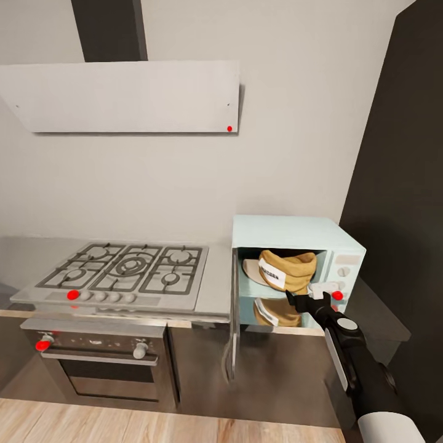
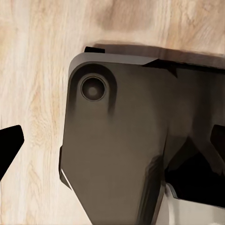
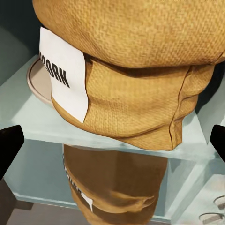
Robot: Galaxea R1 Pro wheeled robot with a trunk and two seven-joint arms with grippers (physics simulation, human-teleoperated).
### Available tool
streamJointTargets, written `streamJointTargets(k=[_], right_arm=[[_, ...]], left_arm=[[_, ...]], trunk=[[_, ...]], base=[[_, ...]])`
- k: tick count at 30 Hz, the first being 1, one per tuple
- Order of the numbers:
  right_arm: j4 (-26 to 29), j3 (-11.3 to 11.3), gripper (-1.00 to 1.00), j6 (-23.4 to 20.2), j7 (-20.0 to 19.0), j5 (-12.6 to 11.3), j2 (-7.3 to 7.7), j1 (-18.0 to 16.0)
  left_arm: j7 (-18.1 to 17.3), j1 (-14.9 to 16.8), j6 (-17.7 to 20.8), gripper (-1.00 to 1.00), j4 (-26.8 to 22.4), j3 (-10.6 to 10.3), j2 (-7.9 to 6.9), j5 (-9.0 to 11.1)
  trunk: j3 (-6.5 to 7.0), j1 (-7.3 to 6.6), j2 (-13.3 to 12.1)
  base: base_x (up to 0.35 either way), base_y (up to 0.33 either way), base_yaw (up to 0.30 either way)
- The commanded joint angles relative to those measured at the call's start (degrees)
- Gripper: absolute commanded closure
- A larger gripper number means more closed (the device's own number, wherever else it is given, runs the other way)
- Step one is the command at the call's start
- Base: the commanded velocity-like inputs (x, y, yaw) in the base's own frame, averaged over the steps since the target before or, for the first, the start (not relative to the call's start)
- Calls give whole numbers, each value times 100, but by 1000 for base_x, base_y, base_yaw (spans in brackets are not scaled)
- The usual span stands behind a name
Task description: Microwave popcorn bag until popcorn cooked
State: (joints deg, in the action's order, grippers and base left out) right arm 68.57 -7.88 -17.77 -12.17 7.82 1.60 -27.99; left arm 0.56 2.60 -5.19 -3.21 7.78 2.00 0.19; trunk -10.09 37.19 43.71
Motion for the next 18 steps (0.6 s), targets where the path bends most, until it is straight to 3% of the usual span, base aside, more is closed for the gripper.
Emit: streamJointTargets(k=[1,9,18], right_arm=[[9,-12,-100,-25,-48,61,-2,-4],[7,-6,-100,-25,-48,62,-2,-3],[7,-4,-100,-25,-48,66,-11,1]], left_arm=[[6,4,-20,-100,5,31,2,3],[6,4,-23,-100,5,36,2,-2],[6,4,-22,-100,5,30,2,1]], trunk=[[-9,1,7],[-9,1,7],[-9,1,7]], base=[[2,0,0],[134,0,0],[12,0,0]])
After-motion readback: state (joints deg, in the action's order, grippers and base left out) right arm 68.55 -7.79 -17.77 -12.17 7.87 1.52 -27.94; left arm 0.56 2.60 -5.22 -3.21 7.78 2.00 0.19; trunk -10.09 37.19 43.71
